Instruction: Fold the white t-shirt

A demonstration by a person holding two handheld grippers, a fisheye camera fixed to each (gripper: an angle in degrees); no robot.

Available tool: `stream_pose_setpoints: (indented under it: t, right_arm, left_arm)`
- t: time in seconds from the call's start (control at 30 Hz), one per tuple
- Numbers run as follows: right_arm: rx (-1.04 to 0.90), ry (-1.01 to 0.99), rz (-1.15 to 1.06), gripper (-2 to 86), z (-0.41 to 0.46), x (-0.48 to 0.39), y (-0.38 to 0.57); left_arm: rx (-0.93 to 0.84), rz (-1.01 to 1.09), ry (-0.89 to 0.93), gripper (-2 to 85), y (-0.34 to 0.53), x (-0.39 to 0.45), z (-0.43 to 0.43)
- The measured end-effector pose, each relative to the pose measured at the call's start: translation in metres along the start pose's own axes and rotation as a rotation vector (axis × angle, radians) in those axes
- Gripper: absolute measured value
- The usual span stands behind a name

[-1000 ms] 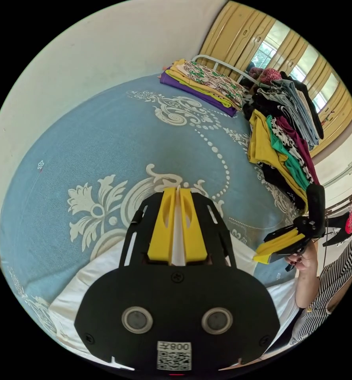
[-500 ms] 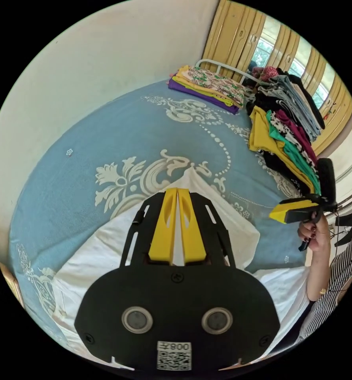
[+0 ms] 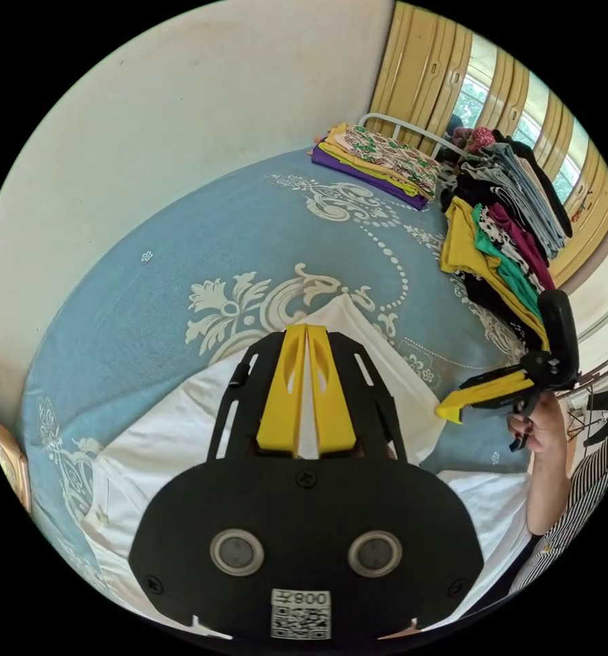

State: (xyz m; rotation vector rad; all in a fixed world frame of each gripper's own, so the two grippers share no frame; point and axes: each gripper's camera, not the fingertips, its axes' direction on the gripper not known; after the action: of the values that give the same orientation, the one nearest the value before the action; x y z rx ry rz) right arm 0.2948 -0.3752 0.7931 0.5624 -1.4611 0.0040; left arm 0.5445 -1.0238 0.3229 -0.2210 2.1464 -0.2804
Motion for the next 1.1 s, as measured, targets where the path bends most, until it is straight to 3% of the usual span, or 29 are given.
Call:
stream_pose_setpoints:
  t: [0.3,0.47,0.67,0.87,0.93,1.03,1.1]
  right_arm:
    - [0.027,0.184,0.020,0.0,0.045,0.006,0.001]
    - [-0.020,0.360,-0.079,0.1,0.085,-0.008,-0.001]
    - [0.041,0.523,-0.154,0.2,0.140,-0.013,0.014]
    - [0.071,0.632,-0.225,0.1,0.186,-0.001,0.018]
    - [0.068,0.608,-0.209,0.1,0.192,0.010,0.017]
    - [-0.011,0.536,-0.118,0.1,0.189,0.031,0.008]
    - [0.063,0.460,-0.114,0.1,0.176,0.036,0.013]
  left_arm:
    - [-0.002,-0.128,-0.001,0.2,0.064,0.063,-0.186]
    - [-0.105,-0.322,-0.070,0.1,0.138,0.115,-0.284]
    - [-0.282,-0.393,-0.132,0.1,0.157,0.174,-0.328]
    - [-0.199,-0.487,-0.140,0.2,0.126,0.198,-0.403]
    - [-0.179,-0.539,-0.086,0.2,0.120,0.196,-0.431]
    - [-0.015,-0.641,0.007,0.4,0.125,0.194,-0.506]
    - [0.080,-0.703,-0.006,0.6,0.139,0.193,-0.557]
